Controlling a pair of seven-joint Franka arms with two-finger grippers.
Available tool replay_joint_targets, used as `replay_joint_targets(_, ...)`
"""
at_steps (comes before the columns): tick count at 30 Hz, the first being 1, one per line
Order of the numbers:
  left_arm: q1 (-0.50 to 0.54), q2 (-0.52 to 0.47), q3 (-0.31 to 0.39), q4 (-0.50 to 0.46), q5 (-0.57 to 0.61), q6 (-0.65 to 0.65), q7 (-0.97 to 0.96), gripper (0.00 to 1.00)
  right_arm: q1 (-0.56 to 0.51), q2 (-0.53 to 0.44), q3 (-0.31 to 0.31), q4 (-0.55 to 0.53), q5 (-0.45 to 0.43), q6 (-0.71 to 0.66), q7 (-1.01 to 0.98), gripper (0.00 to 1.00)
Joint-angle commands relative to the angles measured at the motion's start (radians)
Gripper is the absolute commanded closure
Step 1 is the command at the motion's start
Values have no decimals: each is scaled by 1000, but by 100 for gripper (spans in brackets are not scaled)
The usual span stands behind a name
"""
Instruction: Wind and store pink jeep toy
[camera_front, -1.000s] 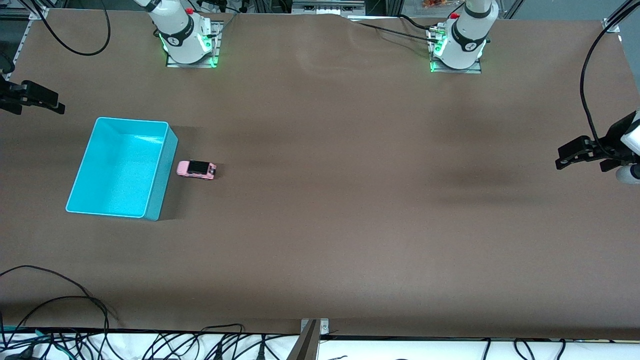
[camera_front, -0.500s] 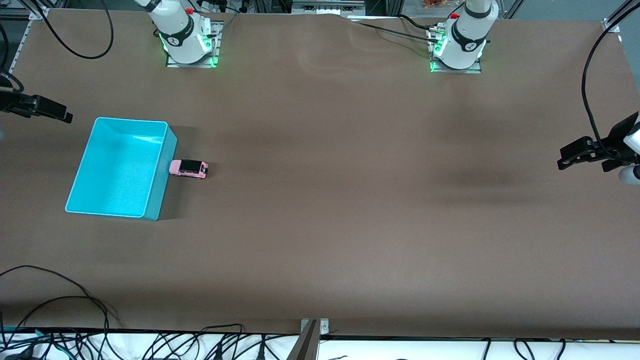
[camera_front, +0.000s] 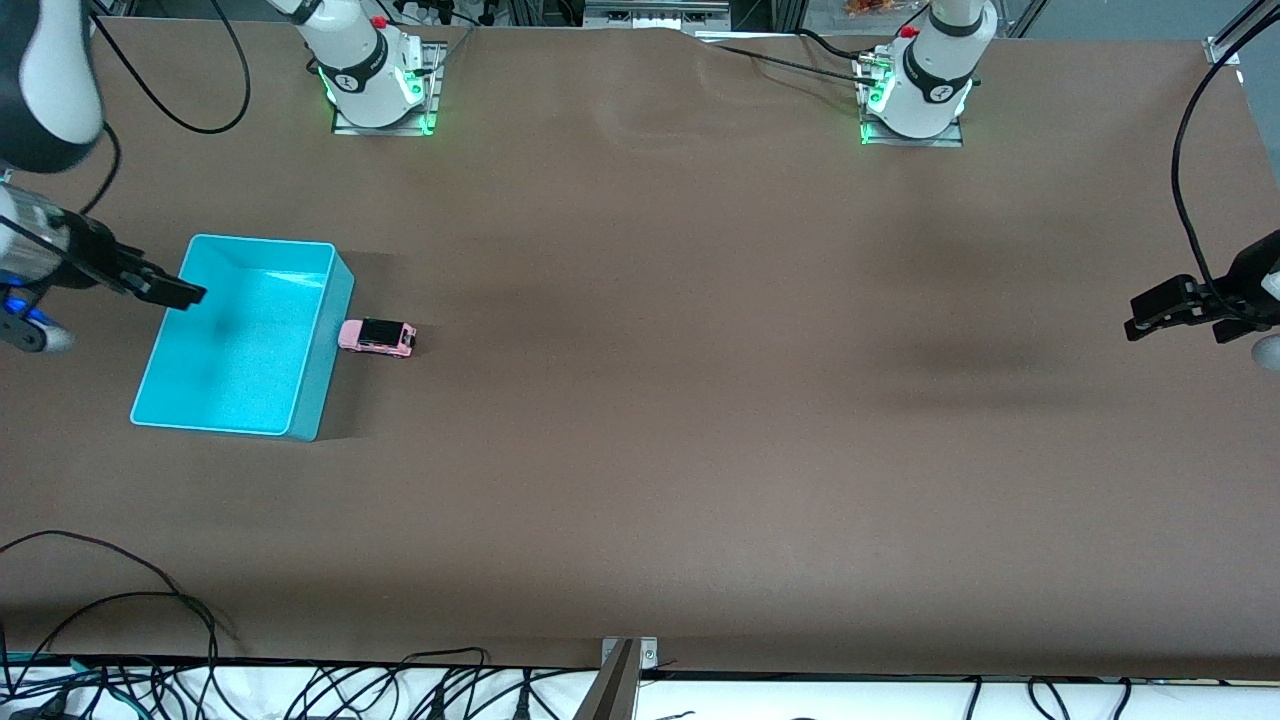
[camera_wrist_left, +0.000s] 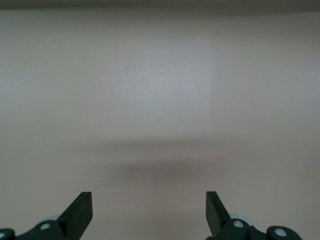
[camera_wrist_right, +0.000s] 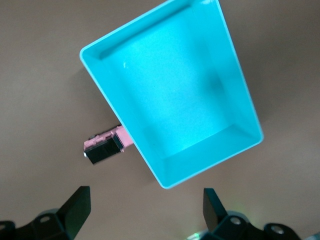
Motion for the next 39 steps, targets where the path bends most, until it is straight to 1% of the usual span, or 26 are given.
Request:
replay_joint_targets(1,9,-5,0,-7,-19,0,23,0,32,-31,2,-135,-2,127,187,0)
replay_joint_targets(4,9,-5,0,-7,-19,0,23,0,45,-33,5,-192,-1,180,275,0)
replay_joint_targets(7,9,-1,0,-7,-19,0,23,0,49,-31,27,-246,-1,240,371,0)
replay_joint_targets(14,11,3,0,-7,-19,0,23,0,49,-31,82,-387,-1,418,582,0)
replay_joint_targets(22,9,3,0,-7,-19,0,23,0,50,-8,114,-516,-1,653,830,0)
replay_joint_targets(24,9,3,0,-7,-19,0,23,0,50,-1,122,-534,-1,693,895,0)
replay_joint_targets(29,11,3,0,-7,-19,0,23,0,52,54,128,-536,-1,772,1033,0)
replay_joint_targets(33,9,3,0,-7,-19,0,23,0,52,91,128,-536,-1,826,1103,0)
replay_joint_targets(39,9,3,0,-7,-19,0,22,0,53,124,131,-542,-1,851,1153,0)
